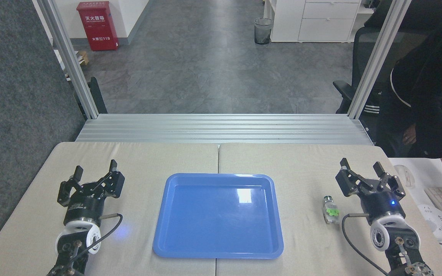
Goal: Pick up switch part and place in tray
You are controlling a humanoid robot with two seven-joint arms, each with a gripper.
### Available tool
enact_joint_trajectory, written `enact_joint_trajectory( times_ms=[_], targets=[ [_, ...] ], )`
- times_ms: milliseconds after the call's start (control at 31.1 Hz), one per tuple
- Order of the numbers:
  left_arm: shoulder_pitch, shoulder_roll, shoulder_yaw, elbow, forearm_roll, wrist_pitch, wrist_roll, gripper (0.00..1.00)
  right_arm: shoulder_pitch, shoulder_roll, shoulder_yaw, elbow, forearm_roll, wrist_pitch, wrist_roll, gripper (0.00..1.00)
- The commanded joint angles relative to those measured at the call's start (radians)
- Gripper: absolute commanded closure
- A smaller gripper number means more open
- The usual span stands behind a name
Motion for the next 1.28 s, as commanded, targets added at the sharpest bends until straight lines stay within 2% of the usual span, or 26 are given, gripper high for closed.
enact_joint_trajectory(
  times_ms=[0, 1252],
  targets=[
    [-0.001, 0.0, 0.0, 0.0, 0.0, 0.0, -0.002, 0.0, 0.001, -0.001, 0.0, 0.0, 0.0, 0.0, -0.001, 0.03],
    [0.001, 0.0, 0.0, 0.0, 0.0, 0.0, -0.002, 0.0, 0.004, 0.004, 0.0, 0.0, 0.0, 0.0, 0.0, 0.03]
  ],
)
